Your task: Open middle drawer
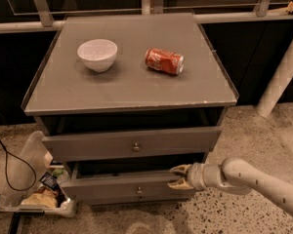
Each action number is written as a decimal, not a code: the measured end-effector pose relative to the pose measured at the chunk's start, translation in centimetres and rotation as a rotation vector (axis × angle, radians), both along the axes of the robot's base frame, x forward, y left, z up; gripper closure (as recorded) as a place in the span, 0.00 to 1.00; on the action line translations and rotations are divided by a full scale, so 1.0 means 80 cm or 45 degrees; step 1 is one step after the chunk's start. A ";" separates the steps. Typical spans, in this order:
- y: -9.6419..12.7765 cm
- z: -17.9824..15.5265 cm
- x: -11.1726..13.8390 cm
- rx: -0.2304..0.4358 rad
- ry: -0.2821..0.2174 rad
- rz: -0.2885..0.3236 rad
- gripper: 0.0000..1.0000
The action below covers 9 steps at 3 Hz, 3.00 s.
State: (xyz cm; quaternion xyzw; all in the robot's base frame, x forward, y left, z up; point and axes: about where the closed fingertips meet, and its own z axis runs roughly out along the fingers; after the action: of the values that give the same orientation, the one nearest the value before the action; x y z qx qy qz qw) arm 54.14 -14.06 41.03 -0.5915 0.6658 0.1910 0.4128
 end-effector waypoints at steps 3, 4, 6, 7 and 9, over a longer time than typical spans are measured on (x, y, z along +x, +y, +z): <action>0.001 0.000 -0.010 -0.002 -0.001 0.004 0.83; 0.001 0.000 -0.010 -0.002 -0.001 0.004 0.60; 0.003 -0.003 -0.016 0.018 0.011 0.034 0.38; -0.002 -0.012 -0.039 0.017 0.006 0.066 0.61; 0.001 -0.005 -0.068 0.016 -0.007 0.134 1.00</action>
Offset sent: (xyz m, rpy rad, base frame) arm -0.3341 -0.1118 -0.0671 0.0032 0.0144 0.0303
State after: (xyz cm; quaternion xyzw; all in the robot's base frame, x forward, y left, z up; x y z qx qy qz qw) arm 48.69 -14.00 40.67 -0.6237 0.6313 0.2149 0.4078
